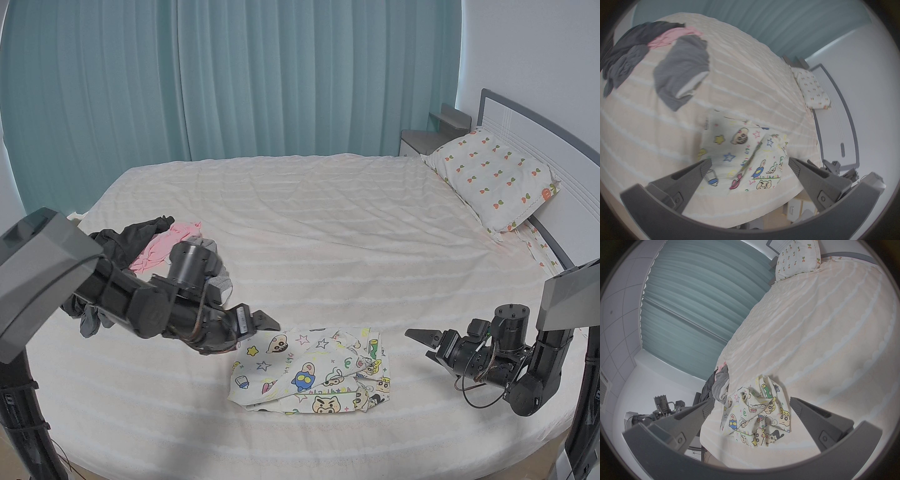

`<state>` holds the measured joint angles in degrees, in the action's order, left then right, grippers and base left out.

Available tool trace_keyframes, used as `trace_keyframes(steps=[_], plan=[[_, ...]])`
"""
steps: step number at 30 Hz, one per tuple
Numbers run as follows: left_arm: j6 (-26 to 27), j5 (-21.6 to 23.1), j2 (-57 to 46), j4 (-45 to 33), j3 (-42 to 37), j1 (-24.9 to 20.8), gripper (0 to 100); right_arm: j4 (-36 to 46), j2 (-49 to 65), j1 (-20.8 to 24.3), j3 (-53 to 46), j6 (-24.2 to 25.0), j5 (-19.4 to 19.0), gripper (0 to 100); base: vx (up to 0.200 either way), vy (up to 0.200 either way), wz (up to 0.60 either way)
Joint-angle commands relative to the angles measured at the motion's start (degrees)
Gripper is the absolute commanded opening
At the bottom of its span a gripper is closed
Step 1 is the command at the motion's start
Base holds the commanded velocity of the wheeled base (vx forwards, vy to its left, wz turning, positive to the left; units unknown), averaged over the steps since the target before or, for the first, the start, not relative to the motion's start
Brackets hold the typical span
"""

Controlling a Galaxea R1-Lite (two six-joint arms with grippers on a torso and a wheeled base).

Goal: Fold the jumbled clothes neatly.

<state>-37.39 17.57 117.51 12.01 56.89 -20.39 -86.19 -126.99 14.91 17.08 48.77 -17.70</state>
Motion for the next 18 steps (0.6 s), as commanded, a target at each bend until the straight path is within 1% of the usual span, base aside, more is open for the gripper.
trace_keyframes(steps=[1,4,7,10,11,13,15,18], plan=[[-2.78,1.33,-9.05,7.5,-11.45,3.52,100,-0.03,-0.98,0.03,-0.03,0.0,0.03,100,0.0,0.0,0.0],[-3.3,1.33,-9.14,10.14,-14.0,3.08,100,-0.65,-1.16,0.03,-0.12,-0.08,0.03,100,-0.2,0.0,0.0],[-5.68,1.42,-9.22,10.84,-14.53,2.9,100,-0.82,-1.33,0.03,-0.2,-0.17,0.03,100,0.0,0.0,0.0],[-6.82,1.51,-9.22,11.2,-14.53,2.9,100,-0.82,-1.42,0.03,-0.12,-0.43,0.03,100,0.0,0.0,0.0],[-8.23,1.68,-9.22,13.13,-14.79,2.9,100,-0.82,-1.51,0.03,-0.2,-0.61,0.03,100,0.0,0.0,0.0],[-8.75,1.68,-9.05,14.18,-15.06,2.73,100,-0.82,-1.51,0.03,-0.12,-0.7,0.03,100,0.0,0.0,0.0],[-9.63,1.86,-8.7,16.91,-15.67,2.55,100,-0.82,-1.42,0.03,-0.12,-0.79,0.03,100,0.0,0.0,0.0],[-11.74,3.09,-8.08,18.93,-15.67,2.99,100,-0.82,-1.07,0.03,-0.12,-0.87,0.03,100,0.0,0.0,0.0]])
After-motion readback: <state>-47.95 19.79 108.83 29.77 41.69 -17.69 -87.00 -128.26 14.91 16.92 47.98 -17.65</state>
